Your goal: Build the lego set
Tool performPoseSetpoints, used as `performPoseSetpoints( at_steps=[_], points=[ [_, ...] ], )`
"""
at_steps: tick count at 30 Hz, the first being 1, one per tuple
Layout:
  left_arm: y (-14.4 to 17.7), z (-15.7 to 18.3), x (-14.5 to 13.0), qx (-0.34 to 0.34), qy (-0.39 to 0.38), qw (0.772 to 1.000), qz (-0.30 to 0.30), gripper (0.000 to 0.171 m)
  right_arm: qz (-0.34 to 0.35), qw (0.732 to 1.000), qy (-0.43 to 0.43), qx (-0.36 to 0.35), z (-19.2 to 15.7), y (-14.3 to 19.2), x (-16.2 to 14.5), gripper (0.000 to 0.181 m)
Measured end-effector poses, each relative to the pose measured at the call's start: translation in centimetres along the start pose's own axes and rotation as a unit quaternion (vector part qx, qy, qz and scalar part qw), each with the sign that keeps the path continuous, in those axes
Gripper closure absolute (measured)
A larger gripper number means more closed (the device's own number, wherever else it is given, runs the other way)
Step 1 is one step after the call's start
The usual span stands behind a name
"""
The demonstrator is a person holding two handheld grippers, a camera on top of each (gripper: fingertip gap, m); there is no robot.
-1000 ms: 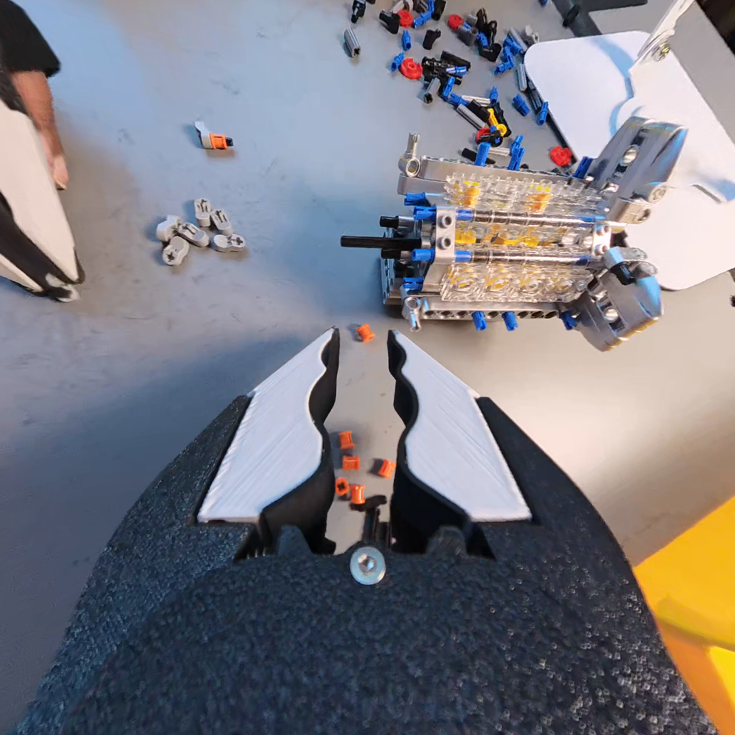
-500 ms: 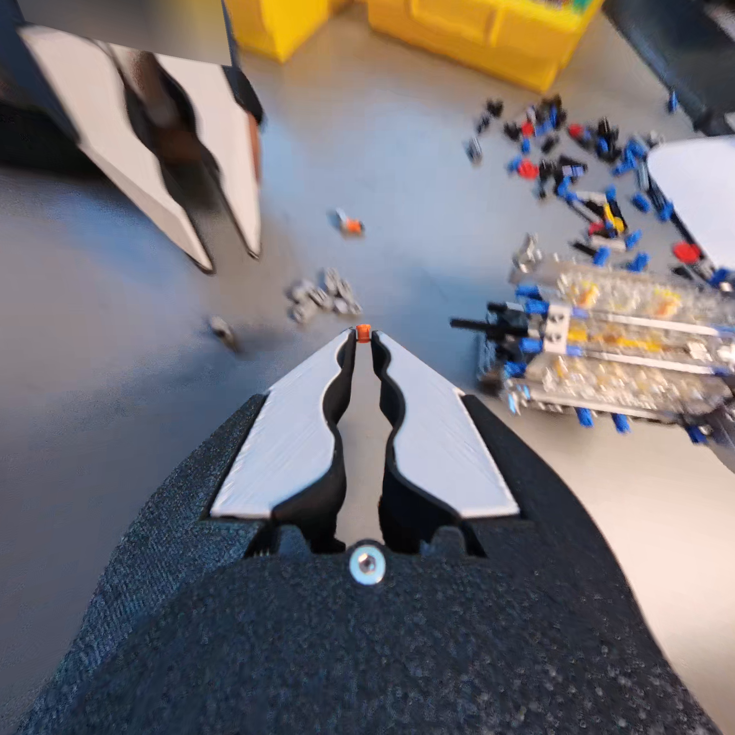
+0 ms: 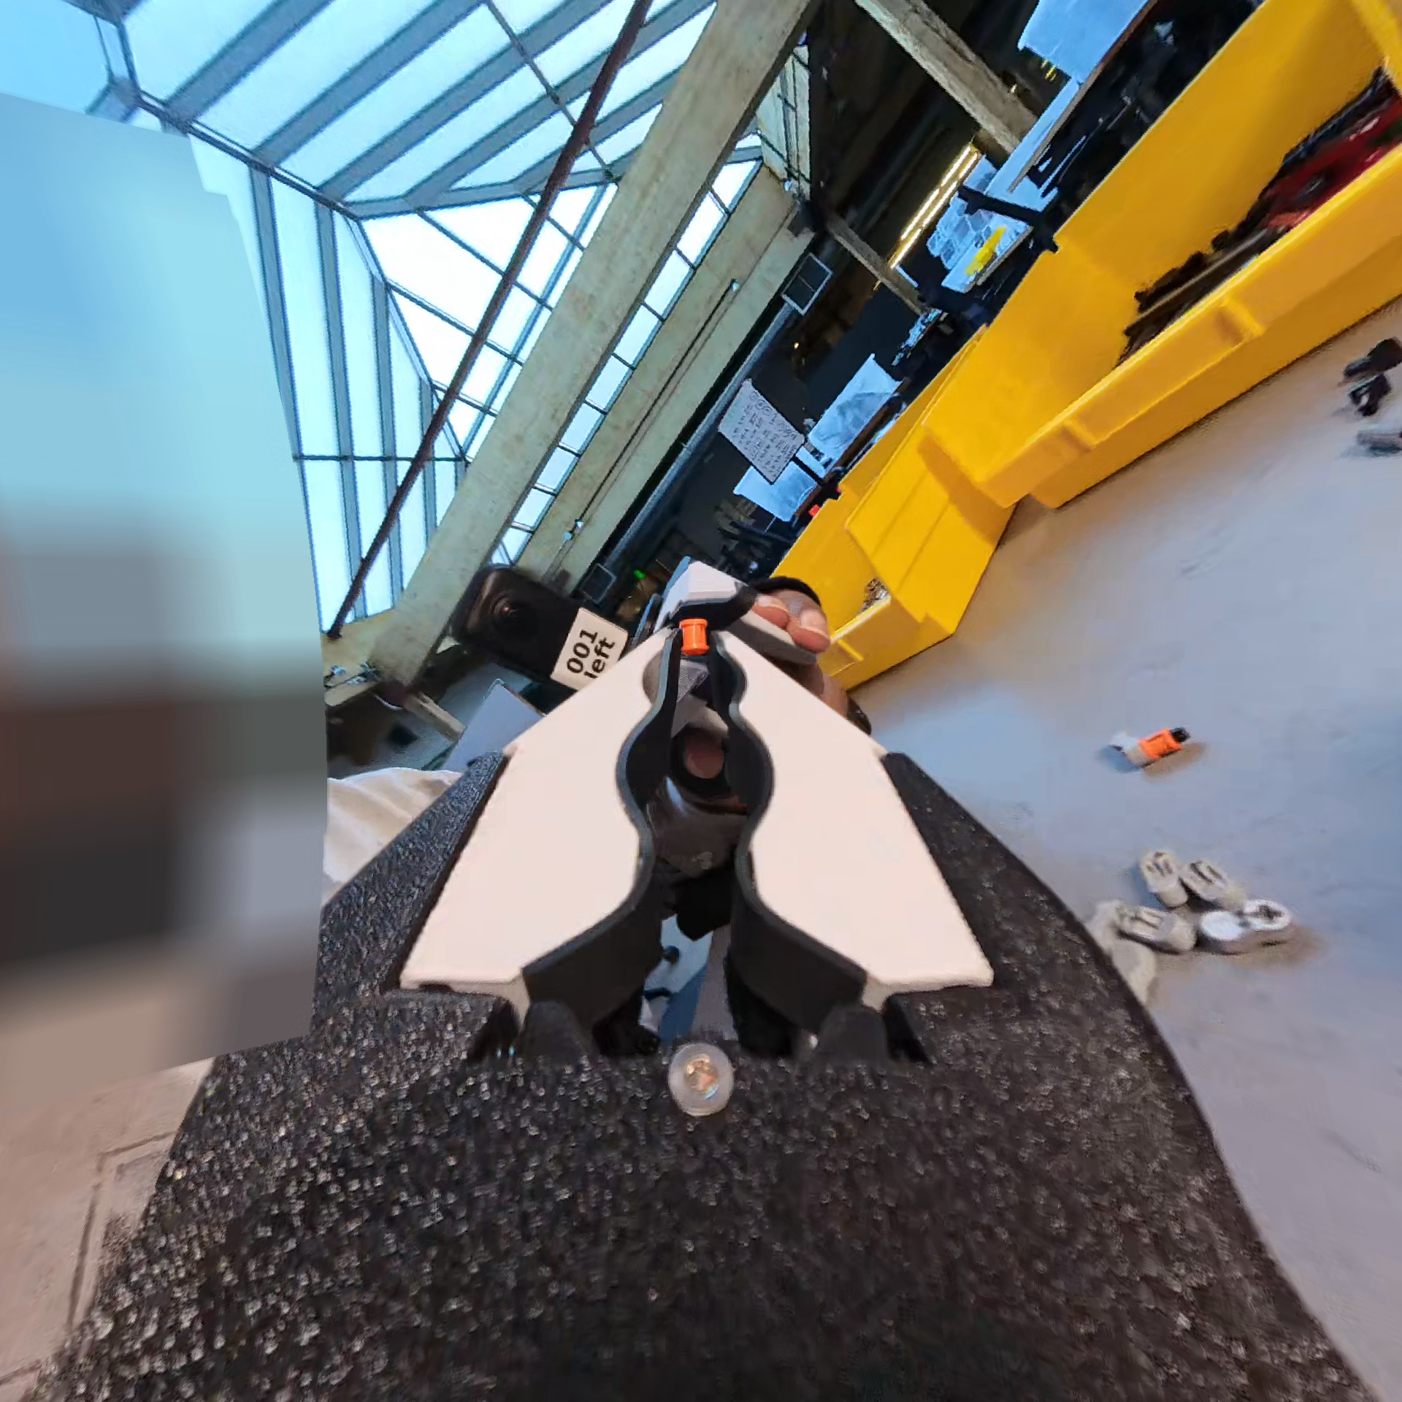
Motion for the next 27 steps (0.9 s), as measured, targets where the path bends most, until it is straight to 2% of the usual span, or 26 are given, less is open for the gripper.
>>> performPoseSetpoints(
  at_steps=[6, 13, 17, 22, 27],
  points=[
    [-0.2, 0.8, -0.2, 0.015, -0.086, 0.996, -0.015, 0.165, -0.005, 0.999, -0.034, 0.003, 0.6, 0.0, -0.6, 0.175],
    [0.0, 1.1, -0.5, 0.007, -0.130, 0.991, -0.028, 0.171, -0.035, 0.998, -0.044, 0.004, 1.0, 0.2, -1.2, 0.175],
    [0.2, 1.3, -0.7, -0.008, -0.134, 0.991, -0.031, 0.171, -0.062, 0.998, -0.016, -0.003, 0.9, 0.3, -1.5, 0.175],
    [0.4, 0.9, -0.5, -0.016, -0.102, 0.995, -0.016, 0.171, -0.045, 0.999, -0.008, 0.003, 0.6, 0.6, -0.8, 0.175],
    [0.1, 1.6, -0.1, -0.016, -0.115, 0.993, -0.008, 0.159, -0.040, 0.999, -0.025, 0.015, 0.4, 0.3, -1.1, 0.175]
  ],
)
Point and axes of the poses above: each gripper's, where its closed fingertips meet, y back along the fingers, x out of its top, z = x × y across the jaws, the point moved 2 cm from there along y, back along the fingers, and after that the axes turned 2 degrees about -z, right-handed, at the moved point
